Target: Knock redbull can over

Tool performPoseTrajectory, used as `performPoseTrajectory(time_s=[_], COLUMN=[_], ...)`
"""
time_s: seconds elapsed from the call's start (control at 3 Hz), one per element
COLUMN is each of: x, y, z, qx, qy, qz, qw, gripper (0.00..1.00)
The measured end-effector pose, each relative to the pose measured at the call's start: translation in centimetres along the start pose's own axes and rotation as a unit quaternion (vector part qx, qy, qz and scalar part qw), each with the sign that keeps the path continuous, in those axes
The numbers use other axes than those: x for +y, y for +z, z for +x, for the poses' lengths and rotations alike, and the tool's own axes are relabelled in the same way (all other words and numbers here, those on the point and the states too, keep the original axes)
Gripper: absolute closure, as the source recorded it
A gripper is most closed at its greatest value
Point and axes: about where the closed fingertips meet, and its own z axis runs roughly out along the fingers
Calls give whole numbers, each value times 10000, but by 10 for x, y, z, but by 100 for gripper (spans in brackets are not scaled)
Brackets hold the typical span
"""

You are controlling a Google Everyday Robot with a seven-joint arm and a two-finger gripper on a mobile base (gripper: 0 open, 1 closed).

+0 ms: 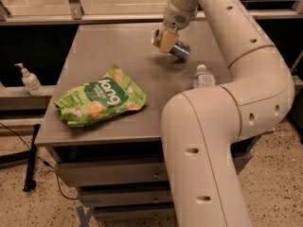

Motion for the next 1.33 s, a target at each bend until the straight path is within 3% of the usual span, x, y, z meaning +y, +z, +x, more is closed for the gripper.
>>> performPoseTrajectory(time_s=[0.33,0.67,1.33], x=[4,7,11], y=[4,7,8], z=[-10,-14,-17], qx=[-161,-257,-357], qy=[-89,-124,-114], qz=[-83,-151,-204], qw=[9998,9995,9991], gripper=[13,0,0])
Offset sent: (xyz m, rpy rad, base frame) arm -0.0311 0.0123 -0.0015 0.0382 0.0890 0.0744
